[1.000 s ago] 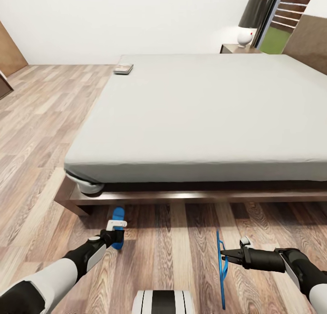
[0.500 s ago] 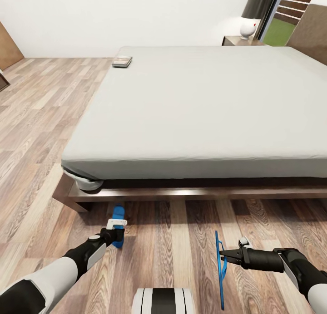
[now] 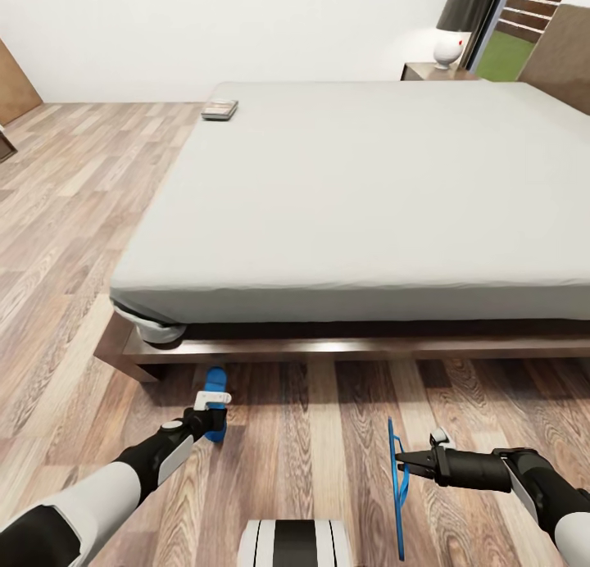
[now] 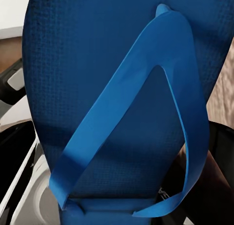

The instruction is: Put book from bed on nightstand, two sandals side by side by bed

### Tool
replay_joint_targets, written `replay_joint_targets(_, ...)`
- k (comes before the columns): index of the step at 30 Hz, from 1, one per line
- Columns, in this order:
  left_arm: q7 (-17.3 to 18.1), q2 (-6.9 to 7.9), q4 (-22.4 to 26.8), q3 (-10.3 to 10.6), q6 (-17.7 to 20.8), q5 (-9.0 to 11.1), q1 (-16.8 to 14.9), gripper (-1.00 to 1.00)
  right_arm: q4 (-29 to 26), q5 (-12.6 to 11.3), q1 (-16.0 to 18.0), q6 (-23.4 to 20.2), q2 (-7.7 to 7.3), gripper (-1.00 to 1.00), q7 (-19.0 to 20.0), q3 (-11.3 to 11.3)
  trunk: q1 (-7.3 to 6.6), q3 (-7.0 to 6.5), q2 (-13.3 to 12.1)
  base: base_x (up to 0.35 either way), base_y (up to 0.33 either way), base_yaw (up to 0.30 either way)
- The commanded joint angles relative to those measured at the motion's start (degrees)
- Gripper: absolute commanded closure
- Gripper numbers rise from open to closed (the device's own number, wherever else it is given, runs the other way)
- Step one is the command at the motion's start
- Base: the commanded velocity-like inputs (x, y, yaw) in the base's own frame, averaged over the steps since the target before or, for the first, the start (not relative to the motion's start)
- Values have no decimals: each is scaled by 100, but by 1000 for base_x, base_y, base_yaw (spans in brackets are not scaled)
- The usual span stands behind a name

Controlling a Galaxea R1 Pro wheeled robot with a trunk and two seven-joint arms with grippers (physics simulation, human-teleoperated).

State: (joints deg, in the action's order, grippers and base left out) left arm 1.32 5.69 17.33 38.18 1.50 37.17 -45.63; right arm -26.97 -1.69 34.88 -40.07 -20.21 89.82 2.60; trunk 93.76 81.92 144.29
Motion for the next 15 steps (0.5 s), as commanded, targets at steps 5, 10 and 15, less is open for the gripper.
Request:
replay_joint_targets(5, 9, -2, 98, 32, 23, 18, -20, 100, -1, -7, 2, -60, 0, 100, 18, 3, 6, 70, 6, 0, 0, 0)
replay_joint_targets(10, 14, 2, 105, 32, 26, 18, -39, 100, -1, -8, 2, -57, 0, 100, 18, 3, 6, 70, 6, 0, 0, 0)
replay_joint_targets(15, 17, 12, 107, 32, 26, 18, -48, 100, -1, -8, 2, -57, 0, 100, 18, 3, 6, 70, 6, 0, 0, 0)
